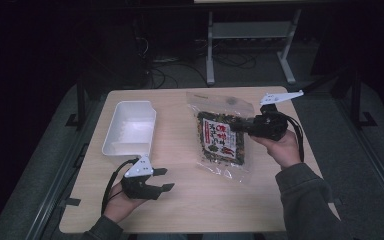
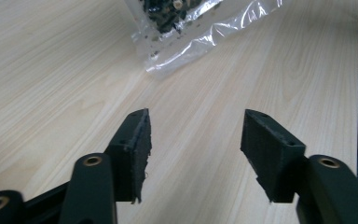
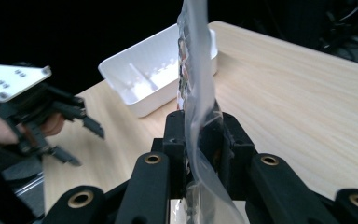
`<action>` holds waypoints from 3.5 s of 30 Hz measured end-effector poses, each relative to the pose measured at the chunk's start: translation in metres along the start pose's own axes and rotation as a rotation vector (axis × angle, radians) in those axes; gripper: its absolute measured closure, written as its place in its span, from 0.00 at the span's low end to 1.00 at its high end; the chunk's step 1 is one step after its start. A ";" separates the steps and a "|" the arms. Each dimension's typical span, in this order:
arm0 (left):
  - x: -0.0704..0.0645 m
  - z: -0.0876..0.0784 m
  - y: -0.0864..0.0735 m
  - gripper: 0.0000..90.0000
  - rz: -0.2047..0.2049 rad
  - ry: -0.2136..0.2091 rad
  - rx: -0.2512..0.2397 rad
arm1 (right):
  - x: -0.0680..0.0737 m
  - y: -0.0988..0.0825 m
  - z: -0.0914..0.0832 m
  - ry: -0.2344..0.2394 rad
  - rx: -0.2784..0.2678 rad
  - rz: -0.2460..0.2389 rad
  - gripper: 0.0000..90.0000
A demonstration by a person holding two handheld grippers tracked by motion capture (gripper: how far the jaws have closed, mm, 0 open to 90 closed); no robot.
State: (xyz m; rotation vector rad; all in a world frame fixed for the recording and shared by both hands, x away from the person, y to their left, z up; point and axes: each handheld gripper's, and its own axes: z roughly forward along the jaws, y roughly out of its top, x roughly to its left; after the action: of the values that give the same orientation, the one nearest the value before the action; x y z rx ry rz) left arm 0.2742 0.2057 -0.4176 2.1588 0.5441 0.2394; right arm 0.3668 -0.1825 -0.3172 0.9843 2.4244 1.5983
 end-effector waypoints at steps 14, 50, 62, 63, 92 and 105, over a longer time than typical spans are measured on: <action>-0.003 -0.013 -0.012 0.35 0.001 0.034 0.015 | 0.014 0.020 0.013 -0.131 -0.072 0.046 0.84; 0.009 -0.029 -0.032 0.22 -0.025 0.103 0.043 | 0.042 0.073 0.050 -0.205 -0.224 0.046 0.84; 0.014 -0.036 -0.037 0.22 -0.048 0.114 0.036 | 0.063 0.100 0.081 -0.173 -0.306 0.024 0.85; 0.014 -0.036 -0.037 0.22 -0.048 0.114 0.036 | 0.064 0.101 0.085 -0.171 -0.314 0.020 0.85; 0.034 -0.051 -0.053 0.22 -0.098 0.143 0.058 | 0.087 0.133 0.198 -0.177 -0.358 0.022 0.85; 0.035 -0.051 -0.053 0.22 -0.094 0.138 0.048 | 0.088 0.124 0.251 -0.200 -0.375 0.074 0.85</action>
State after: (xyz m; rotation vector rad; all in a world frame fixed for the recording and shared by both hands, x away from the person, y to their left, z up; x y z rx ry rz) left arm 0.2710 0.2861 -0.4295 2.1676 0.7351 0.3274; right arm 0.4538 0.0977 -0.3024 1.1089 1.8884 1.7903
